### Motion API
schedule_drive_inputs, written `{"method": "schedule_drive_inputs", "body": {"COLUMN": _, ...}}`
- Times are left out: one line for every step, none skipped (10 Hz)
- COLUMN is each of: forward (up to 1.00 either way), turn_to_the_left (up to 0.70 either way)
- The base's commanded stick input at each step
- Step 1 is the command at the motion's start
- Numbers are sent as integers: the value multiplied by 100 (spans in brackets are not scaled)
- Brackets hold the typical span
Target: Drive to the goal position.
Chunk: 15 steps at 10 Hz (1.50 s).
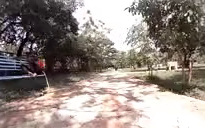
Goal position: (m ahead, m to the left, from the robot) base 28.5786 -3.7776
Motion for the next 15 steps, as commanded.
{"method": "schedule_drive_inputs", "body": {"forward": 70, "turn_to_the_left": 0}}
{"method": "schedule_drive_inputs", "body": {"forward": 70, "turn_to_the_left": 0}}
{"method": "schedule_drive_inputs", "body": {"forward": 70, "turn_to_the_left": -13}}
{"method": "schedule_drive_inputs", "body": {"forward": 70, "turn_to_the_left": -35}}
{"method": "schedule_drive_inputs", "body": {"forward": 70, "turn_to_the_left": -35}}
{"method": "schedule_drive_inputs", "body": {"forward": 70, "turn_to_the_left": -35}}
{"method": "schedule_drive_inputs", "body": {"forward": 70, "turn_to_the_left": -35}}
{"method": "schedule_drive_inputs", "body": {"forward": 70, "turn_to_the_left": -23}}
{"method": "schedule_drive_inputs", "body": {"forward": 70, "turn_to_the_left": 0}}
{"method": "schedule_drive_inputs", "body": {"forward": 70, "turn_to_the_left": 0}}
{"method": "schedule_drive_inputs", "body": {"forward": 70, "turn_to_the_left": 0}}
{"method": "schedule_drive_inputs", "body": {"forward": 70, "turn_to_the_left": 0}}
{"method": "schedule_drive_inputs", "body": {"forward": 70, "turn_to_the_left": 0}}
{"method": "schedule_drive_inputs", "body": {"forward": 70, "turn_to_the_left": 0}}
{"method": "schedule_drive_inputs", "body": {"forward": 70, "turn_to_the_left": 0}}
